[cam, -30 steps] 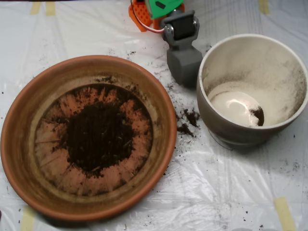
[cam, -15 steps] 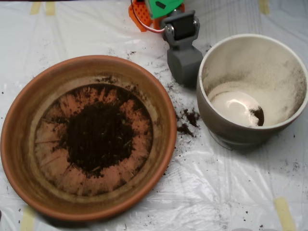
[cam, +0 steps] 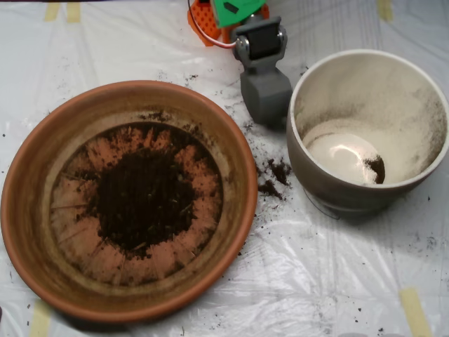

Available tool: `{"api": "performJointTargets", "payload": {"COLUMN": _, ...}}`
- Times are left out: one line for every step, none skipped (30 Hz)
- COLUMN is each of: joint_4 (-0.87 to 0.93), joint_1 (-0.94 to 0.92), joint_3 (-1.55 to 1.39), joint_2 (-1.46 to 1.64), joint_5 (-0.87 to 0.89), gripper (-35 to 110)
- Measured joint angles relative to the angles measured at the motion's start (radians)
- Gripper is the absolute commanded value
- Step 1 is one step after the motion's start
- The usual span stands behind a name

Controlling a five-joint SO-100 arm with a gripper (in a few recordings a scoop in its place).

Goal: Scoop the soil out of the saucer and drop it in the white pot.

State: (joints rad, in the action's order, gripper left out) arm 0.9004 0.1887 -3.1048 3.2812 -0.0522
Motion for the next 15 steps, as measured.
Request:
{"api": "performJointTargets", "payload": {"joint_4": 0.006, "joint_1": -0.018, "joint_3": 0.000, "joint_2": 0.000, "joint_5": 0.008, "gripper": 0}}
{"api": "performJointTargets", "payload": {"joint_4": 0.009, "joint_1": -0.034, "joint_3": 0.000, "joint_2": 0.000, "joint_5": 0.011, "gripper": 0}}
{"api": "performJointTargets", "payload": {"joint_4": 0.017, "joint_1": -0.046, "joint_3": 0.000, "joint_2": 0.000, "joint_5": 0.015, "gripper": 0}}
{"api": "performJointTargets", "payload": {"joint_4": 0.021, "joint_1": -0.057, "joint_3": 0.000, "joint_2": 0.000, "joint_5": 0.023, "gripper": 0}}
{"api": "performJointTargets", "payload": {"joint_4": 0.021, "joint_1": -0.075, "joint_3": 0.000, "joint_2": 0.000, "joint_5": 0.028, "gripper": 0}}
{"api": "performJointTargets", "payload": {"joint_4": 0.021, "joint_1": -0.091, "joint_3": 0.002, "joint_2": 0.000, "joint_5": 0.029, "gripper": 0}}
{"api": "performJointTargets", "payload": {"joint_4": 0.021, "joint_1": -0.101, "joint_3": 0.003, "joint_2": 0.000, "joint_5": 0.029, "gripper": 0}}
{"api": "performJointTargets", "payload": {"joint_4": 0.021, "joint_1": -0.106, "joint_3": 0.005, "joint_2": 0.000, "joint_5": 0.029, "gripper": 0}}
{"api": "performJointTargets", "payload": {"joint_4": 0.023, "joint_1": -0.107, "joint_3": 0.011, "joint_2": 0.000, "joint_5": 0.031, "gripper": 0}}
{"api": "performJointTargets", "payload": {"joint_4": 0.032, "joint_1": -0.115, "joint_3": 0.025, "joint_2": 0.000, "joint_5": 0.037, "gripper": 0}}
{"api": "performJointTargets", "payload": {"joint_4": 0.041, "joint_1": -0.129, "joint_3": 0.038, "joint_2": 0.000, "joint_5": 0.041, "gripper": 1}}
{"api": "performJointTargets", "payload": {"joint_4": 0.051, "joint_1": -0.137, "joint_3": 0.049, "joint_2": 0.000, "joint_5": 0.052, "gripper": 1}}
{"api": "performJointTargets", "payload": {"joint_4": 0.055, "joint_1": -0.140, "joint_3": 0.061, "joint_2": 0.000, "joint_5": 0.044, "gripper": 2}}
{"api": "performJointTargets", "payload": {"joint_4": 0.057, "joint_1": -0.143, "joint_3": 0.072, "joint_2": 0.000, "joint_5": 0.048, "gripper": 2}}
{"api": "performJointTargets", "payload": {"joint_4": 0.057, "joint_1": -0.144, "joint_3": 0.081, "joint_2": 0.000, "joint_5": 0.048, "gripper": 3}}
